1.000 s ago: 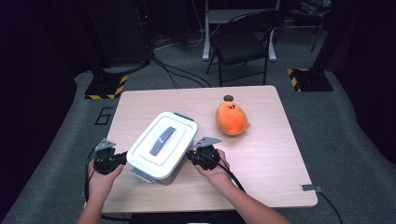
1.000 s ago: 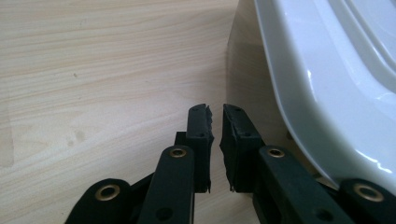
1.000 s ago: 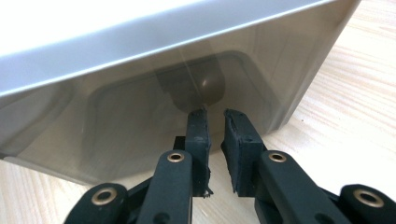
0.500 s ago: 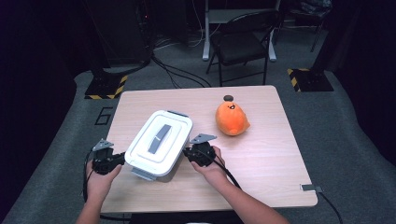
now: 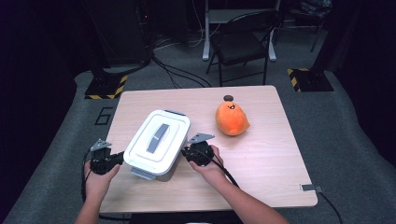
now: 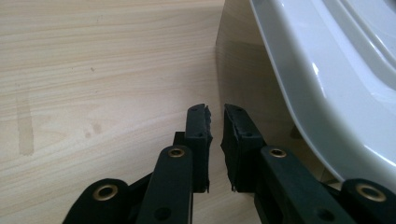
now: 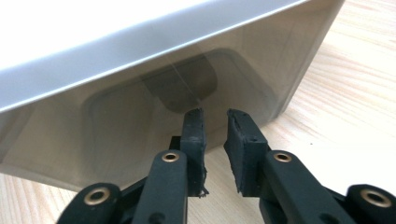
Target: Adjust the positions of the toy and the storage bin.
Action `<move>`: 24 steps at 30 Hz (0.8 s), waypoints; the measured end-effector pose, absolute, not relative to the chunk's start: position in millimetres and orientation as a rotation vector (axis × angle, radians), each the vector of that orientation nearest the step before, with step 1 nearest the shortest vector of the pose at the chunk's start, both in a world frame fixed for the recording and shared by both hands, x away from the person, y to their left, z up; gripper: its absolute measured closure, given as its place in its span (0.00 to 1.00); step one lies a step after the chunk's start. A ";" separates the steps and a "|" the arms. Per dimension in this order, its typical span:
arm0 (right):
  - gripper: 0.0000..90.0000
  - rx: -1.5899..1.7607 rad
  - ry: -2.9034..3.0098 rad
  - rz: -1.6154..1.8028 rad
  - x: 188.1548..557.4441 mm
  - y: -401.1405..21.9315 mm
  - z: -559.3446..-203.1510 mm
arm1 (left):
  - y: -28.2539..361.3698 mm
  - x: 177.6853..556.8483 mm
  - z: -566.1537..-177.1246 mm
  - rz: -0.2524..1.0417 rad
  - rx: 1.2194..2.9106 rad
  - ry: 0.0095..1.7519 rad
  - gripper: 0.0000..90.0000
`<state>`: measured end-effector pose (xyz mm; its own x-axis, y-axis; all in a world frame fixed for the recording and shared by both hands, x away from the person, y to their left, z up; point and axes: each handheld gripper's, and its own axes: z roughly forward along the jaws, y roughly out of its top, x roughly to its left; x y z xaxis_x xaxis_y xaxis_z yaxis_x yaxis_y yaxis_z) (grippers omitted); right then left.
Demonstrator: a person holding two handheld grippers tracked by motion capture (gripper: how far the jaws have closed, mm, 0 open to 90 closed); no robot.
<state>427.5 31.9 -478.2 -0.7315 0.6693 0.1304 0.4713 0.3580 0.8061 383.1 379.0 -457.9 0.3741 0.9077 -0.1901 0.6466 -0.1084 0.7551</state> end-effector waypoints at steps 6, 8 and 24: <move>0.76 1.020 2.377 1.281 427.8 19.1 -472.6 | 379.8 382.7 -459.3 0.438 1.837 1.362 0.81; 0.74 1.040 2.368 1.273 428.2 13.6 -470.6 | 380.8 382.7 -459.6 0.437 1.843 1.364 0.78; 0.69 1.181 2.175 1.224 449.6 -57.5 -448.8 | 385.2 383.3 -462.6 0.456 1.832 1.388 0.67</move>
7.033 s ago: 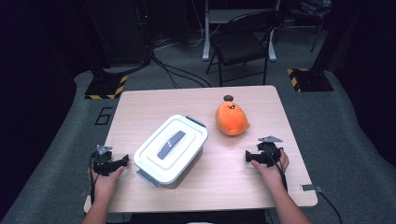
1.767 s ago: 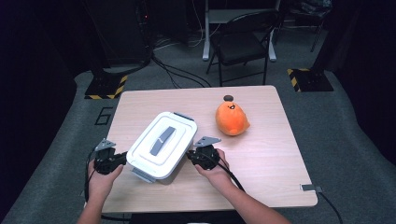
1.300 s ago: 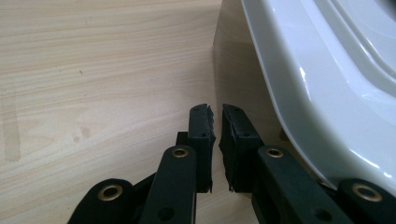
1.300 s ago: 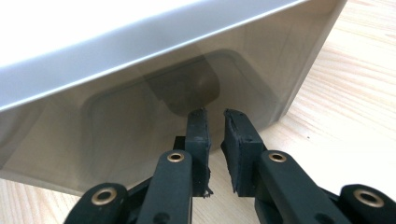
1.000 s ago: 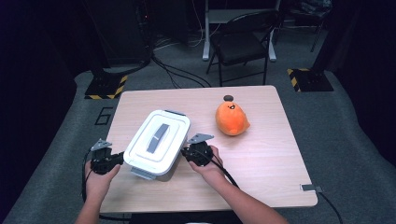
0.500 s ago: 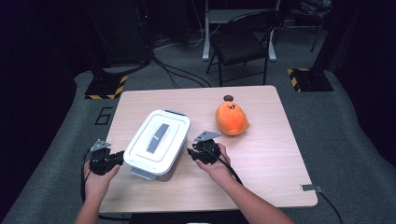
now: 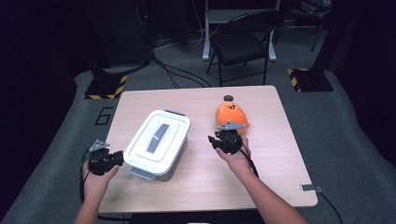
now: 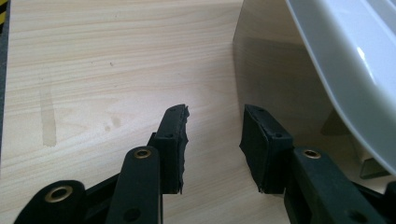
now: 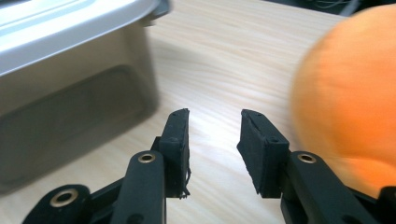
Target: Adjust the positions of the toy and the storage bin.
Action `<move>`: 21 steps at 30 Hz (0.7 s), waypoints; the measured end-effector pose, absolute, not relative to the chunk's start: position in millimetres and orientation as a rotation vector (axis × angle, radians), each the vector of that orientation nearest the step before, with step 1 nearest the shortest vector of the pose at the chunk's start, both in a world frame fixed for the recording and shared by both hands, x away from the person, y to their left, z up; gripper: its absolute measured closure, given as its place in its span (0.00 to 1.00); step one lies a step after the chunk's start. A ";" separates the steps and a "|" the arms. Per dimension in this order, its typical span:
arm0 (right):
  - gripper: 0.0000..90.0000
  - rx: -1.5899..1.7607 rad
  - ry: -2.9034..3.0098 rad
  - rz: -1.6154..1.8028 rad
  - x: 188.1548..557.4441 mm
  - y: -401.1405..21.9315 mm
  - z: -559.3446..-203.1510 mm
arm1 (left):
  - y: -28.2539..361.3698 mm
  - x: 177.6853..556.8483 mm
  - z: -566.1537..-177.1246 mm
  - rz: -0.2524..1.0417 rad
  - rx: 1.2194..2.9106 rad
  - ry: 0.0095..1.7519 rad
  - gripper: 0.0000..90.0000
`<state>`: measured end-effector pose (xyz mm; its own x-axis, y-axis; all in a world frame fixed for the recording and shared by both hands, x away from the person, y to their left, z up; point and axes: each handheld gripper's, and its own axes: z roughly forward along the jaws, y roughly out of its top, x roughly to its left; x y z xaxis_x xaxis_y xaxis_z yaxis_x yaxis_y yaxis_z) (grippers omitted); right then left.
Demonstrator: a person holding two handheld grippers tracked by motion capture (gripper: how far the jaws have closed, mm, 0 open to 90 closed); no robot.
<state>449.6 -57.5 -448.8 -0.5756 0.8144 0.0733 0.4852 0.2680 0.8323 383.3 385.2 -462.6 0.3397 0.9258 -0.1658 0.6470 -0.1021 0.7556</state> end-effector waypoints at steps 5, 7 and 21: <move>0.69 1.211 2.129 1.209 456.0 -72.9 -444.6 | 385.8 383.6 -463.1 0.455 1.831 1.392 0.66; 0.69 1.221 2.111 1.217 457.7 -77.5 -443.0 | 386.7 384.2 -463.5 0.460 1.829 1.391 0.66; 0.61 1.247 2.059 1.112 480.8 -100.1 -432.6 | 388.2 385.0 -464.8 0.459 1.833 1.395 0.65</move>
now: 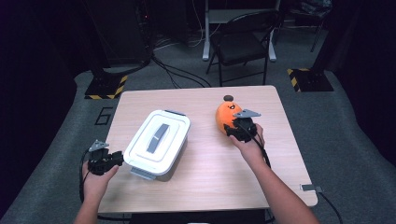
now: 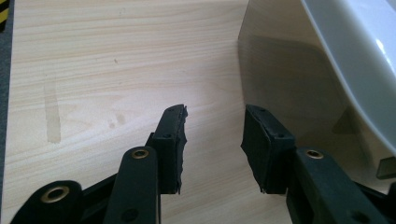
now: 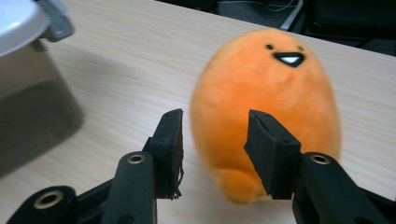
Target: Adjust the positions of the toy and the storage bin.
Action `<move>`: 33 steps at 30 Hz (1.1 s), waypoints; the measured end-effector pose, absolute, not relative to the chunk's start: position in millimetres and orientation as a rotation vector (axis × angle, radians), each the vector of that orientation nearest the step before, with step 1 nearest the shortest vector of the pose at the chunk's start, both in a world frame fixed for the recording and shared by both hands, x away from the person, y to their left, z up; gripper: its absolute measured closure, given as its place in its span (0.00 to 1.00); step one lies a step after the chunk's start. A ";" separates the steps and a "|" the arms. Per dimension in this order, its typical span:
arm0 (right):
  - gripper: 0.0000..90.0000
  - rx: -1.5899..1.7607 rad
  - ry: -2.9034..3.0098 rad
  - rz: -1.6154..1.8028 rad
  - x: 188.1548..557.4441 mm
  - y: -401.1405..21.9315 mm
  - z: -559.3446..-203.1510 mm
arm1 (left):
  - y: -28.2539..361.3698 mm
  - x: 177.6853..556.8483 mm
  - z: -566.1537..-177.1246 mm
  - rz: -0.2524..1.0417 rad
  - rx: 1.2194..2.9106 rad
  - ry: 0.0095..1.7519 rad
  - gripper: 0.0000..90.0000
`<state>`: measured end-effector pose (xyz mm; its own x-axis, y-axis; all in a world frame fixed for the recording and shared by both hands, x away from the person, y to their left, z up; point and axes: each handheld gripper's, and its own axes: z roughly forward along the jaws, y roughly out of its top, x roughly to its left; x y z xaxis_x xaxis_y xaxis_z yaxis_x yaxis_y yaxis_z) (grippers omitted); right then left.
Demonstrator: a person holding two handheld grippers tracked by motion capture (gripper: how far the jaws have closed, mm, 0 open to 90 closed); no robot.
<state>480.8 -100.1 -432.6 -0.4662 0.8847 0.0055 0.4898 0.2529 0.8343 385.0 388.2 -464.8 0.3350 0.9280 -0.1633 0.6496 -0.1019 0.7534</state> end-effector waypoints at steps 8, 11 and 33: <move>0.50 1.317 2.050 1.059 506.8 -115.4 -433.9 | 388.8 386.5 -466.2 0.451 1.835 1.401 0.65; 0.49 1.339 2.028 1.061 512.1 -118.5 -436.3 | 389.1 386.3 -466.2 0.447 1.836 1.403 0.65; 0.28 1.424 2.059 1.078 535.8 -122.1 -461.9 | 391.2 387.2 -469.0 0.438 1.832 1.419 0.65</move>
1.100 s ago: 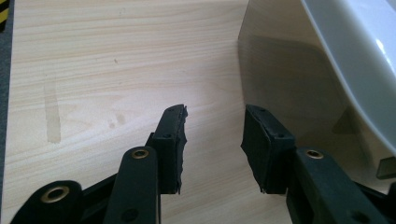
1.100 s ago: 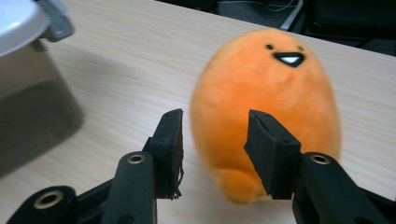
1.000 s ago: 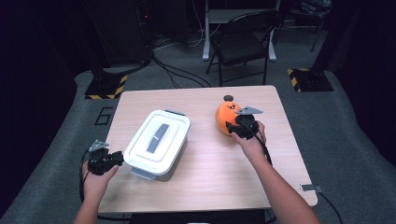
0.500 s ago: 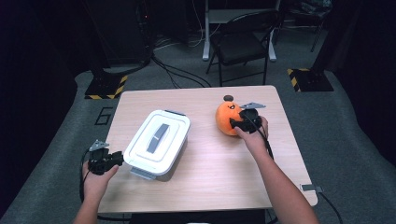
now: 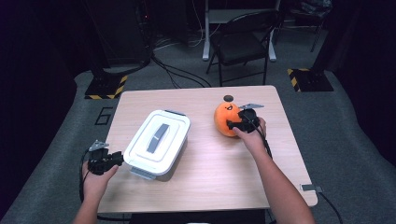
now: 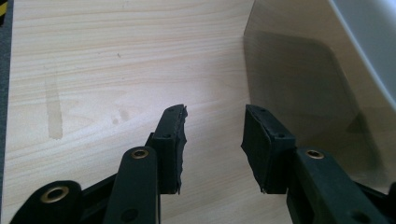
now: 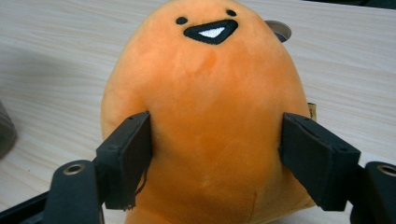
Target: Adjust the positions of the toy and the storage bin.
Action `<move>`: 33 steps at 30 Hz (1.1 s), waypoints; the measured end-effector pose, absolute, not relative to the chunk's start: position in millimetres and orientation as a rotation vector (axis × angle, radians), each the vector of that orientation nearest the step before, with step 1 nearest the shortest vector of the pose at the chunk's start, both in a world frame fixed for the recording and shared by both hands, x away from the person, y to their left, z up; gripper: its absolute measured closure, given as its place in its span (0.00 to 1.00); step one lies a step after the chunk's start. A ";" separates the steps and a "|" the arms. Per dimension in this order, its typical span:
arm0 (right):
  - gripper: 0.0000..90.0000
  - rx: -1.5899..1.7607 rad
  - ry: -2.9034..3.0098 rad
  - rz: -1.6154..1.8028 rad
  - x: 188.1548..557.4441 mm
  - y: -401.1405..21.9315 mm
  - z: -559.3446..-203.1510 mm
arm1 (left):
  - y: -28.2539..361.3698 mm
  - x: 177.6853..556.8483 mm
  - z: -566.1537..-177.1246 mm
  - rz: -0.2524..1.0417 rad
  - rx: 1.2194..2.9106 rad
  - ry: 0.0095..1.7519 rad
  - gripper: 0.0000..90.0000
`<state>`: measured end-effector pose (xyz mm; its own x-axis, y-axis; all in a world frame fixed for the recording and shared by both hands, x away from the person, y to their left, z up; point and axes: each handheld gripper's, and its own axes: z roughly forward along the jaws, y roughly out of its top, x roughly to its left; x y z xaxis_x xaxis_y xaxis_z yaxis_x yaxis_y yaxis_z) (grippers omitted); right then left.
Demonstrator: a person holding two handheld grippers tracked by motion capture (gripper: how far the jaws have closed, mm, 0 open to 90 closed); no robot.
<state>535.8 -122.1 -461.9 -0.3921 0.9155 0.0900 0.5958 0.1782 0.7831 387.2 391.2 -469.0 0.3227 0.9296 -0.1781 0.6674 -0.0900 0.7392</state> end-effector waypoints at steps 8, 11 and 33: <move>0.28 1.419 2.084 1.063 537.1 -121.5 -464.4 | 392.0 387.2 -468.9 0.442 1.833 1.419 0.65; 0.27 1.387 2.104 1.039 537.4 -119.1 -466.4 | 392.2 387.5 -469.2 0.444 1.832 1.419 0.65; 0.70 1.372 2.126 0.932 529.1 -111.0 -459.6 | 393.8 387.3 -469.5 0.443 1.831 1.425 0.65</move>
<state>529.1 -111.0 -459.6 -0.4104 0.9119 -0.0046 0.6143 0.2803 0.7376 387.3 393.8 -469.5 0.3171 0.9321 -0.1750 0.6681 -0.0885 0.7388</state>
